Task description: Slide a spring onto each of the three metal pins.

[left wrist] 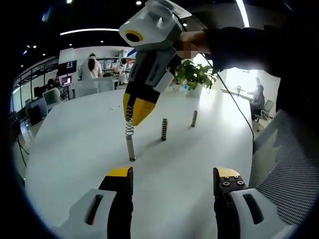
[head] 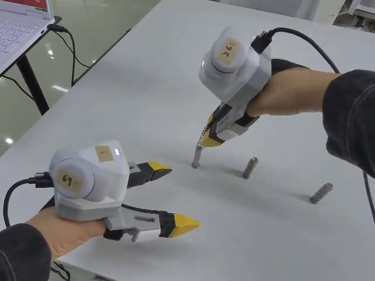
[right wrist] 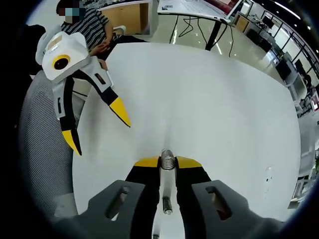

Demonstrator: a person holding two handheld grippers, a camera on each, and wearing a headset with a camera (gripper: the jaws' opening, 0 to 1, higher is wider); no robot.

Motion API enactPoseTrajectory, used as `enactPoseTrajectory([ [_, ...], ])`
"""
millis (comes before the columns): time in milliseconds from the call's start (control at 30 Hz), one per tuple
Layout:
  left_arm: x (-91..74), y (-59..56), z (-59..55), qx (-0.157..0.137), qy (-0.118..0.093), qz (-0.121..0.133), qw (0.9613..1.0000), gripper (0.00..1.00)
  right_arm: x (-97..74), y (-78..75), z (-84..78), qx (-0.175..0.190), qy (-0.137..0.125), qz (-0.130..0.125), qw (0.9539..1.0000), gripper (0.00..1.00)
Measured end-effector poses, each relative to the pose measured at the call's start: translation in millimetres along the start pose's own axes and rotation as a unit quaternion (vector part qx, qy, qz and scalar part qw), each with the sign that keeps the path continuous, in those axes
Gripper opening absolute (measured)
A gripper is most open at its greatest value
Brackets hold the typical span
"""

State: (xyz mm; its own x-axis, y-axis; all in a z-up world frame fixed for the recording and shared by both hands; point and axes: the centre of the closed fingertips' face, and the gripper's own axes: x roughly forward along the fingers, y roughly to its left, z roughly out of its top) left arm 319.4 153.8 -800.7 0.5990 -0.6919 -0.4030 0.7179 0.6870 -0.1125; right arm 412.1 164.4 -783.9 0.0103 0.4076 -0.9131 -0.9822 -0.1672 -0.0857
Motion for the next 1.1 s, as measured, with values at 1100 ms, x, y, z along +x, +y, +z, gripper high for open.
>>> enactPoseTrajectory([
  [1100, -0.2, 2.2, -3.6, -0.007, 0.0, 0.0, 1.0, 0.6, 24.9, -1.0, -17.9, -0.006, 0.047, 0.014, 0.9988, 0.12],
])
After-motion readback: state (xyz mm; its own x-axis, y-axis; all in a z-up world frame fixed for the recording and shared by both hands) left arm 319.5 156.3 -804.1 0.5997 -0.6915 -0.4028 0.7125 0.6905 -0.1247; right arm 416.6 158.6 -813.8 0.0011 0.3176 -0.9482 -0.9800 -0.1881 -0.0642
